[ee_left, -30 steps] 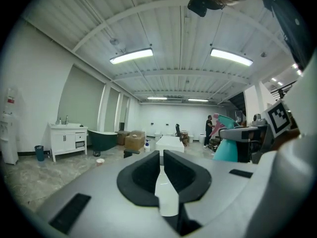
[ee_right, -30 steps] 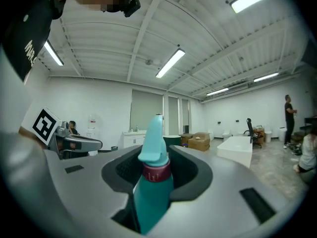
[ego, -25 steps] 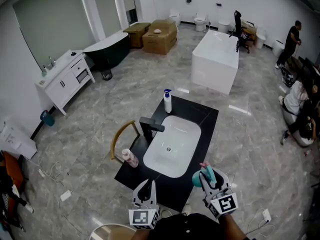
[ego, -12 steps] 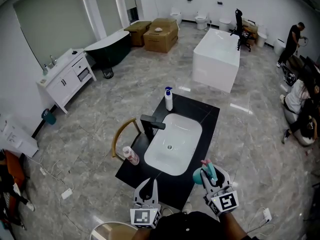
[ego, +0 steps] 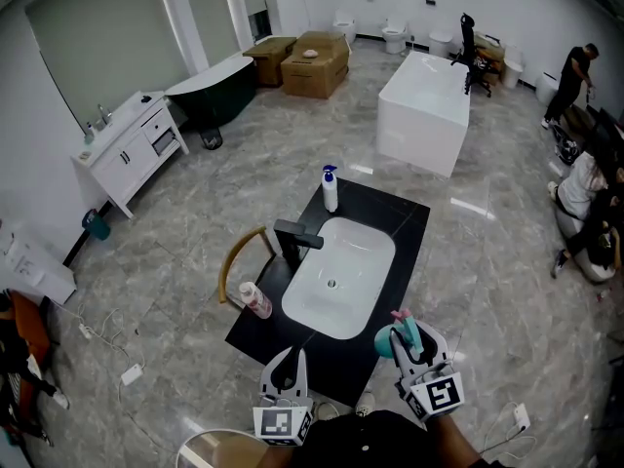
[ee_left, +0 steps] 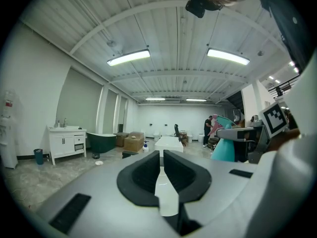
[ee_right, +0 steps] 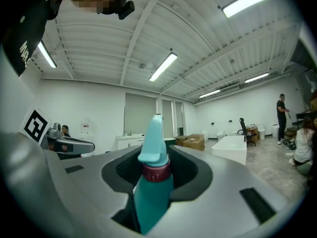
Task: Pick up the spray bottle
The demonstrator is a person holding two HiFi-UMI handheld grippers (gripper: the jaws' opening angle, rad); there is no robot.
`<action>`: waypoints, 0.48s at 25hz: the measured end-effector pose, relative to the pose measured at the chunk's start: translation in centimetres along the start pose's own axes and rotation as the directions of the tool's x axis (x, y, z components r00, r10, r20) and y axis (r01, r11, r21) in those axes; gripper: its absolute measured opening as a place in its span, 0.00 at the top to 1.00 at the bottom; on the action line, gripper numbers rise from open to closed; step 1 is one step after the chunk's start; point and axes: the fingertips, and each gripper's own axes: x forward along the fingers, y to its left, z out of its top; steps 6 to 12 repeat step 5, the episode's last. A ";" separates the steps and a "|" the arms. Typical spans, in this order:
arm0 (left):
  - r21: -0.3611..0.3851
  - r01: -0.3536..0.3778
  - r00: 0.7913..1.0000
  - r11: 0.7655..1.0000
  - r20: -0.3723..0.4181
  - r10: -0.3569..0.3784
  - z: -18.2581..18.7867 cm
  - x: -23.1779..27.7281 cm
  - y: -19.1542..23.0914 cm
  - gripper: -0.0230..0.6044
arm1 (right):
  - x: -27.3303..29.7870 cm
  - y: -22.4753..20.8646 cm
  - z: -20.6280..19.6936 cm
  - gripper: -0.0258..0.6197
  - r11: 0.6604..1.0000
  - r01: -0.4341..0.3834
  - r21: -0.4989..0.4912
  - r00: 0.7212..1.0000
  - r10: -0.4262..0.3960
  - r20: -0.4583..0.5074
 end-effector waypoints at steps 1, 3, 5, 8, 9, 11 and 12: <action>0.002 -0.001 1.000 1.000 0.003 0.001 0.0 0.0 0.0 0.91 | 0.0 0.0 0.0 0.76 1.000 -0.002 0.001 1.000 0.002 0.000; 0.005 -0.002 1.000 1.000 0.008 0.002 0.0 0.0 0.0 0.91 | 0.1 0.1 0.0 0.76 1.000 -0.004 -0.003 1.000 0.004 0.002; 0.005 -0.004 1.000 1.000 0.011 0.004 0.0 0.0 0.1 0.91 | 0.1 0.1 0.0 0.76 1.000 -0.006 -0.012 1.000 0.006 0.005; 0.005 -0.004 1.000 1.000 0.011 0.004 0.0 0.0 0.1 0.91 | 0.1 0.1 0.0 0.76 1.000 -0.006 -0.012 1.000 0.006 0.005; 0.005 -0.004 1.000 1.000 0.011 0.004 0.0 0.0 0.1 0.91 | 0.1 0.1 0.0 0.76 1.000 -0.006 -0.012 1.000 0.006 0.005; 0.005 -0.004 1.000 1.000 0.011 0.004 0.0 0.0 0.1 0.91 | 0.1 0.1 0.0 0.76 1.000 -0.006 -0.012 1.000 0.006 0.005; 0.005 -0.004 1.000 1.000 0.011 0.004 0.0 0.0 0.1 0.91 | 0.1 0.1 0.0 0.76 1.000 -0.006 -0.012 1.000 0.006 0.005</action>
